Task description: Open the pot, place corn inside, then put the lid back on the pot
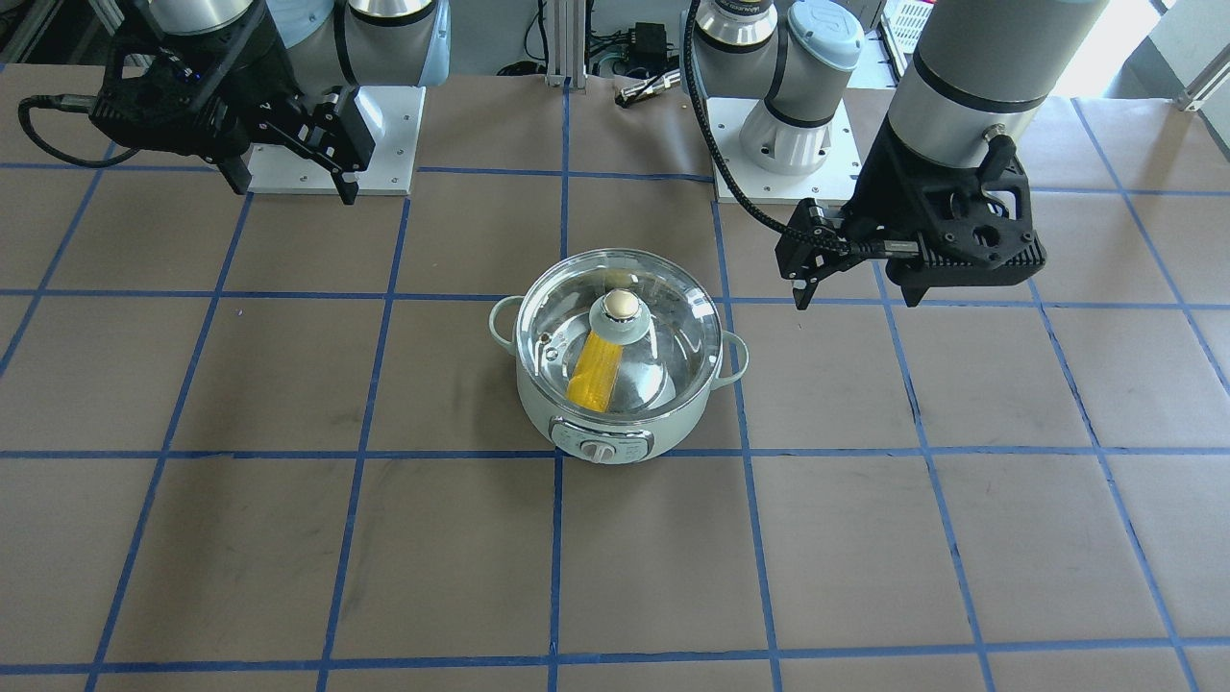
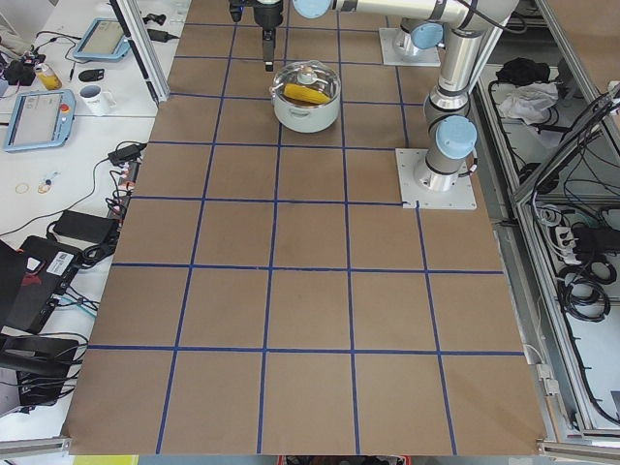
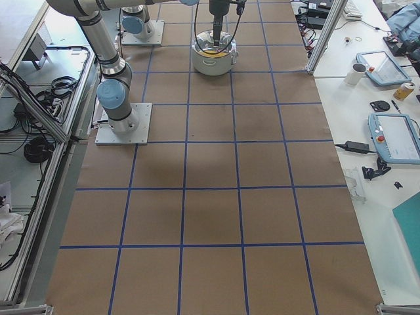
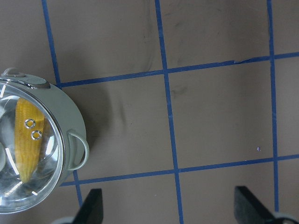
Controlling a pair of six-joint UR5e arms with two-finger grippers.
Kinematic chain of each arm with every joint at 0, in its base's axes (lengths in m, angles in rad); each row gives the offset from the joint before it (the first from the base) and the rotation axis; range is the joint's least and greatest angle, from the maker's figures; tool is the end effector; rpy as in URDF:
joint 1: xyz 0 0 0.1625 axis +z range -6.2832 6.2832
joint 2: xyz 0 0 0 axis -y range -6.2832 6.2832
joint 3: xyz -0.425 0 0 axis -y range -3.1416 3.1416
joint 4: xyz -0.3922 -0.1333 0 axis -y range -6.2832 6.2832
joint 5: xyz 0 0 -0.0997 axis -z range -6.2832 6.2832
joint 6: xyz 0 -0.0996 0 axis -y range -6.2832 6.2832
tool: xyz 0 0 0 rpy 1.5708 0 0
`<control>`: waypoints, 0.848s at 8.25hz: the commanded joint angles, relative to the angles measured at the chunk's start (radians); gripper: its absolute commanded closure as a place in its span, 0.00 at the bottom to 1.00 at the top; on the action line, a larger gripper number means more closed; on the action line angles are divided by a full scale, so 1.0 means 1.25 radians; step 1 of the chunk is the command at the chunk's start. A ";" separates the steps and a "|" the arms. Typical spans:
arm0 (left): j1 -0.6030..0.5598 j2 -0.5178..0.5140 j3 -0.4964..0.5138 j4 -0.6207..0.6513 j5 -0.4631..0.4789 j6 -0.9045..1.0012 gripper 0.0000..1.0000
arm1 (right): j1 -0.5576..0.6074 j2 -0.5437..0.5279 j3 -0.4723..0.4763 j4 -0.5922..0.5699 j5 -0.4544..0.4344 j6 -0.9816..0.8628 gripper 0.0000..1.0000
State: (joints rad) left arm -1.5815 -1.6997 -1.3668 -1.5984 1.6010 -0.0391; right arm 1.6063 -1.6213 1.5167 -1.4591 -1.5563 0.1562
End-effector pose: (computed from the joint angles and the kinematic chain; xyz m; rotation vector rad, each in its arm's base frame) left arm -0.1362 -0.5486 0.5187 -0.0453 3.1114 -0.0751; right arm 0.1513 -0.4625 0.5276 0.1887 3.1221 0.0132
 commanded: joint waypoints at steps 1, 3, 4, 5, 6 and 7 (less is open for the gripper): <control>0.000 0.000 0.000 0.000 -0.001 -0.001 0.00 | -0.003 -0.001 0.000 0.008 -0.003 -0.002 0.00; 0.000 0.000 -0.001 0.000 0.000 -0.001 0.00 | -0.003 -0.001 0.002 0.006 0.001 -0.002 0.00; 0.000 0.000 -0.001 0.000 -0.004 -0.001 0.00 | -0.003 -0.001 0.002 0.008 0.002 -0.002 0.00; 0.000 0.000 -0.001 0.000 -0.001 0.001 0.00 | -0.003 -0.001 0.002 0.009 -0.003 -0.002 0.00; 0.000 -0.001 -0.001 0.000 0.002 -0.001 0.00 | -0.003 -0.001 0.002 0.011 -0.002 -0.002 0.00; 0.000 0.000 -0.001 0.000 -0.006 -0.001 0.00 | -0.003 -0.001 0.002 0.009 0.004 -0.002 0.00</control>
State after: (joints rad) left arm -1.5816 -1.7001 -1.3683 -1.5984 1.6001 -0.0394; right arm 1.6030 -1.6230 1.5186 -1.4473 -1.5577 0.1534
